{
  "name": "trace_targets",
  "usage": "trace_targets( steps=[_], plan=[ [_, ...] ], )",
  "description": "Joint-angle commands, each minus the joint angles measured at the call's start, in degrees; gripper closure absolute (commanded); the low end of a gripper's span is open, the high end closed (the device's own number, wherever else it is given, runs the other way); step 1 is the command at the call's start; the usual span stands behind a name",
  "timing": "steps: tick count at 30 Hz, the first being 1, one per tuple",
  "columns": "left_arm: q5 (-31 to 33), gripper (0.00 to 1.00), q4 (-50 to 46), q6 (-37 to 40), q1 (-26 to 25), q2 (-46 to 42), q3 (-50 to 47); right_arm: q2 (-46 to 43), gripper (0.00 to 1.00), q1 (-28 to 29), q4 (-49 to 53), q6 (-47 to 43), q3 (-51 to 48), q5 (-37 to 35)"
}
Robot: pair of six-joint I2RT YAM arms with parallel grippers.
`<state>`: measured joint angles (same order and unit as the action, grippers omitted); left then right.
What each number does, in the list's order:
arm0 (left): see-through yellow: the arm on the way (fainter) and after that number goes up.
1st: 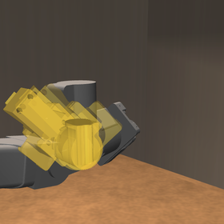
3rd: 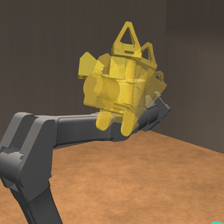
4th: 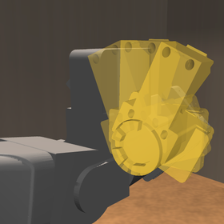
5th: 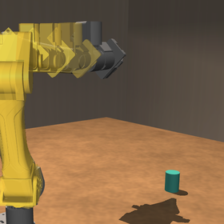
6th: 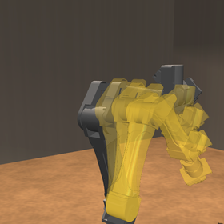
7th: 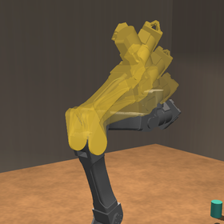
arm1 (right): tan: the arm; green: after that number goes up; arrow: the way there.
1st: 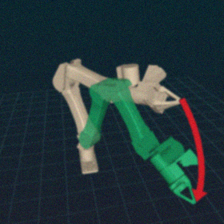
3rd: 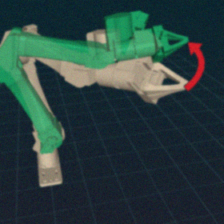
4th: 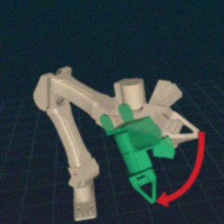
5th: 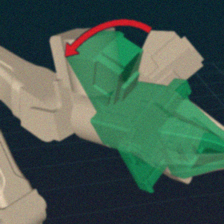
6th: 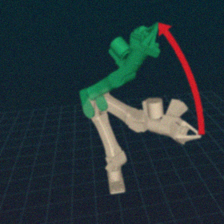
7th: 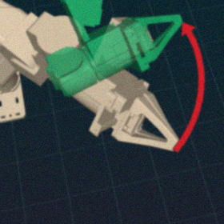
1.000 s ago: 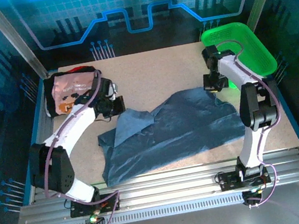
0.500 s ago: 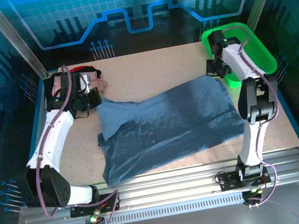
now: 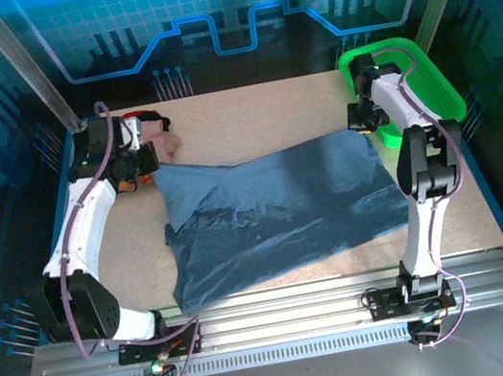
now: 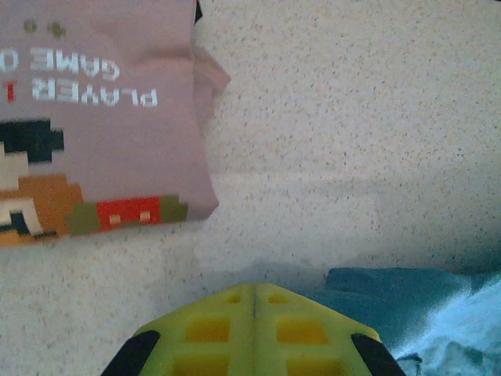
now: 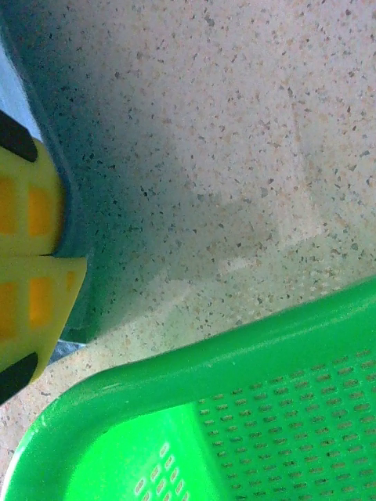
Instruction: Fold and stack the t-shirts
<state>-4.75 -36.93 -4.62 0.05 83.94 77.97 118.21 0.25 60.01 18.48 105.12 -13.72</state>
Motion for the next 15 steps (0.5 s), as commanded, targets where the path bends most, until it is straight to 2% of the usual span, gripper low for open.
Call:
trace_targets(
  steps=[1, 4, 7, 15],
  plan=[
    [-0.87, 0.96, 1.75, 4.49, -0.04, 1.47, 4.27, 0.7, 1.0, -0.93, 0.8, -1.3, 1.62, -2.27],
    [-1.83, 0.96, 1.96, 6.9, -1.78, 2.94, 6.29, 0.55, 1.0, -0.95, 0.42, -1.74, 1.2, -2.71],
    [0.46, 0.96, 2.31, 9.9, -4.18, 4.35, 6.88, 0.34, 1.0, -1.03, 0.2, -1.98, 0.79, -2.81],
    [4.07, 0.96, 3.39, 11.08, -4.45, 2.51, 5.24, -1.24, 1.0, -1.04, -1.06, -1.83, -1.57, -2.73]
  ],
)
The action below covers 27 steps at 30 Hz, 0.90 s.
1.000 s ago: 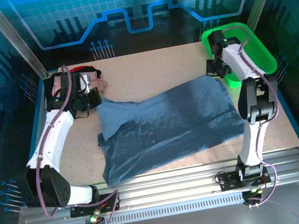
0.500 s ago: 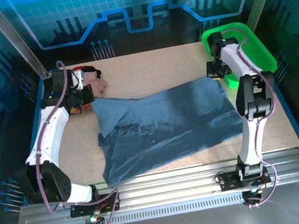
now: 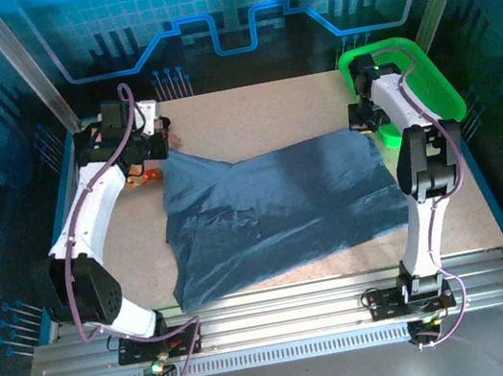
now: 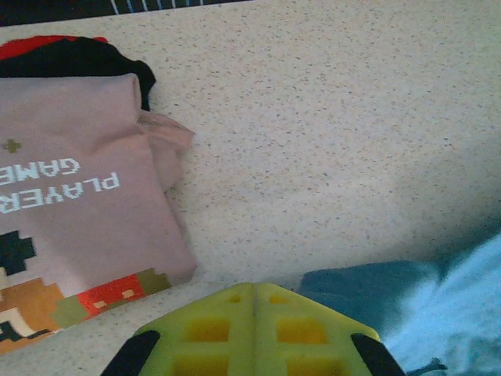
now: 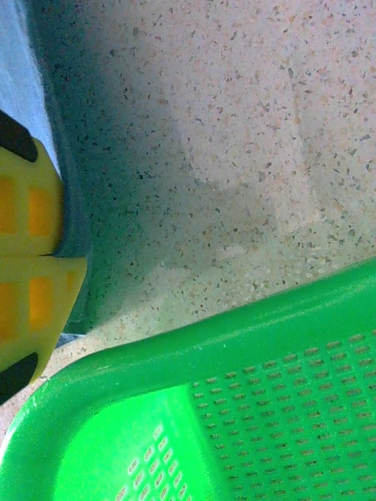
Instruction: Fold and stack the t-shirts
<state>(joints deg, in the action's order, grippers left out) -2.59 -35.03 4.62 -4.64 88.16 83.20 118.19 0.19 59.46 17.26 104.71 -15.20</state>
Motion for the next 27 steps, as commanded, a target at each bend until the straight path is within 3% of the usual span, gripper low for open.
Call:
trace_targets(
  steps=[1, 9, 20, 24, 27],
  plan=[
    [1.34, 0.97, 1.68, 1.56, 0.25, -2.93, -1.08, -1.62, 1.0, -0.98, -0.81, -0.54, -1.87, -1.08],
    [-2.46, 0.96, 1.44, -2.79, 0.25, -17.33, -15.38, -6.31, 1.0, -0.89, -3.29, -0.26, -8.55, -1.06],
    [-4.89, 0.96, -7.89, -19.15, -0.01, -40.43, -35.74, -15.41, 1.0, -1.15, -6.37, 0.51, -23.06, -2.35],
    [-3.93, 0.96, -9.77, -21.83, -2.31, -43.95, -37.12, -18.05, 1.0, -1.24, -6.55, 0.97, -27.63, -2.79],
    [-4.89, 0.97, -12.49, -26.5, -2.46, -41.55, -36.03, -19.79, 1.0, -1.26, -6.45, 1.8, -30.67, -3.25]
  ],
)
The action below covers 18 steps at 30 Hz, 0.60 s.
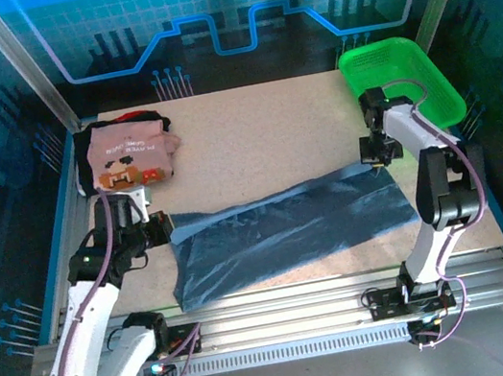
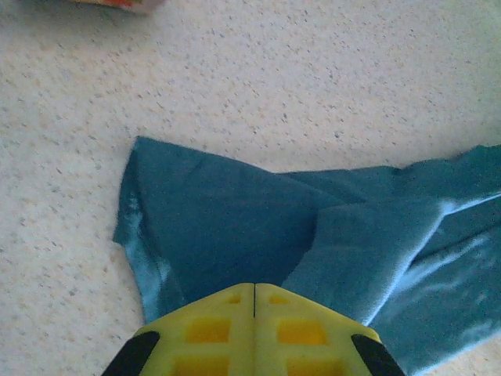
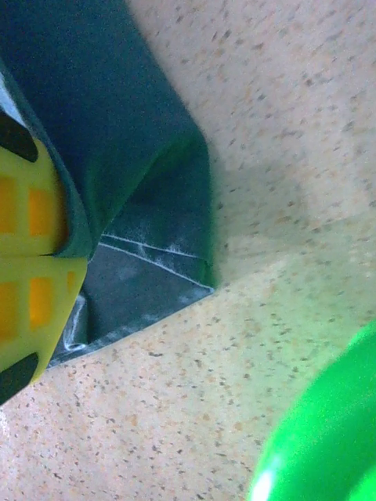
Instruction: Fold and stack the t-shirts
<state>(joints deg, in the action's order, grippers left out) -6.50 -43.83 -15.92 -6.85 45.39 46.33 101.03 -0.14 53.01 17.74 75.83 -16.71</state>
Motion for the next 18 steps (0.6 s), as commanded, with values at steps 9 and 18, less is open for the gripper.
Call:
trace_targets(
  steps=[9, 18],
  plan=[
    [5.86, 0.98, -8.76, -20.07, -7.74, 3.91, -1.57, -4.6, 1.0, -1.0, 0.16, 2.66, -7.05, -2.35],
    [15.04, 0.99, -13.24, -26.32, -15.28, 13.69, -1.1, -4.64, 1.0, -1.18, -0.61, 3.68, -10.21, -2.79]
  ],
)
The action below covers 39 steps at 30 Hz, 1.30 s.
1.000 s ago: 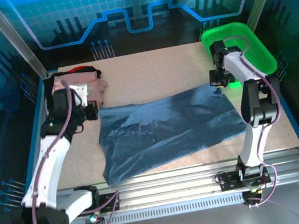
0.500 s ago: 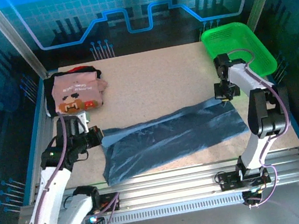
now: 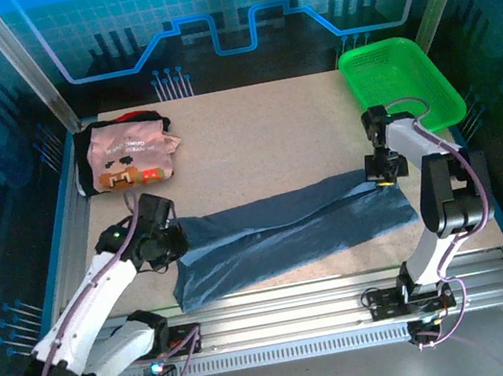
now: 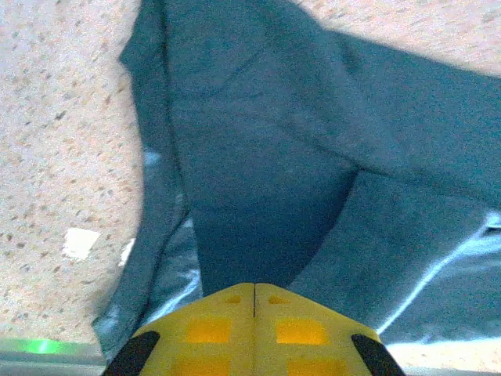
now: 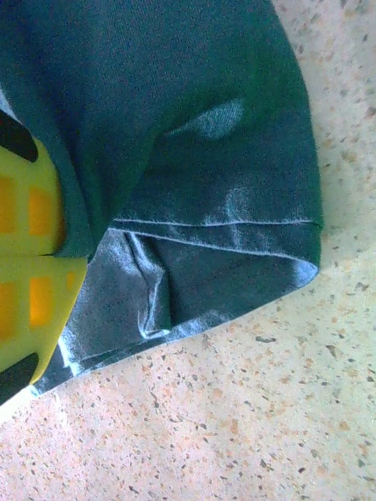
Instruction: Fold and stack the t-shirts
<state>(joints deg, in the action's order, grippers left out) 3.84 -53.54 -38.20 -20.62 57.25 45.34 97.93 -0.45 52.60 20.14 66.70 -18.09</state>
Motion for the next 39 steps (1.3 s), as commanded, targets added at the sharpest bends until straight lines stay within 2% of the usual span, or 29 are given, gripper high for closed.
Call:
trace_targets(
  steps=[1, 5, 7, 8, 10, 11, 12, 13, 14, 18, 21, 26, 29, 32, 34, 37, 39],
  plan=[
    [5.54, 0.99, -3.5, -4.31, -2.14, 3.02, -0.36, -1.38, 1.0, -0.87, -0.34, 1.31, -1.32, -1.51],
    [6.65, 0.98, -3.07, -5.31, -3.34, 6.75, -1.51, -0.75, 0.93, -1.04, -0.24, 1.69, -2.05, -2.21],
    [7.41, 0.93, -2.78, -5.55, -4.79, 7.59, -1.66, -0.46, 0.82, -1.43, 0.23, 2.21, -2.27, -3.23],
    [7.66, 0.88, -2.87, -5.93, -5.02, 7.61, -1.91, -0.57, 0.77, -1.74, 0.31, 2.47, -2.35, -3.27],
    [7.22, 0.72, -2.34, -6.24, -5.28, 6.82, -2.57, -1.01, 0.6, -2.47, 0.53, 3.18, -2.26, -3.53],
    [7.3, 0.68, -2.32, -6.48, -5.51, 6.07, -2.71, -1.33, 0.56, -2.77, 0.7, 3.55, -2.19, -3.61],
    [7.6, 0.61, -2.57, -6.97, -5.86, 5.0, -2.77, -1.84, 0.54, -3.1, 0.84, 3.97, -2.1, -3.61],
    [8.1, 0.49, -3.15, -7.54, -6.16, 3.72, -2.41, -2.65, 0.5, -3.31, 1.0, 4.5, -2.1, -3.77],
    [8.62, 0.44, -3.6, -7.99, -6.71, 2.4, -2.0, -3.53, 0.47, -3.41, 1.09, 5.21, -2.1, -3.6],
    [12.5, 0.31, -5.05, -9.73, -7.81, -3.09, 1.44, -9.81, 0.38, -3.17, 1.13, 7.51, -1.62, -0.1],
    [12.81, 0.29, -2.47, -7.46, -7.85, -3.06, 4.37, -15.48, 0.32, -2.22, 0.25, 7.77, -1.79, 2.43],
    [11.53, 0.29, 3.35, -3.49, -7.9, 2.54, 7.15, -21.72, 0.32, -1.92, -0.4, 9.66, -3.28, 4.56],
    [9.2, 0.29, 7.25, -1.01, -7.9, 5.65, 8.07, -20.48, 0.33, -1.28, -1.73, 8.99, -4.07, 9.81],
    [6.18, 0.29, 10.79, -0.49, -7.94, 8.12, 7.7, -16.46, 0.34, -0.67, 1.28, 9.89, -4.64, 8.89],
    [3.69, 0.29, 13.47, -0.83, -7.94, 9.79, 6.94, -14.22, 0.35, -2.45, 1.87, 11.19, -6.84, 9.43],
    [-0.46, 0.29, 18.24, -1.37, -8.03, 12.26, 5.5, -13.56, 0.36, -6.45, -3.06, 12.84, -11.08, 19.02],
    [-1.71, 0.31, 21.53, -3.05, -8.03, 13.46, 3.41, -13.64, 0.36, -7.63, -6.46, 14.14, -12.86, 22.5]
  ],
)
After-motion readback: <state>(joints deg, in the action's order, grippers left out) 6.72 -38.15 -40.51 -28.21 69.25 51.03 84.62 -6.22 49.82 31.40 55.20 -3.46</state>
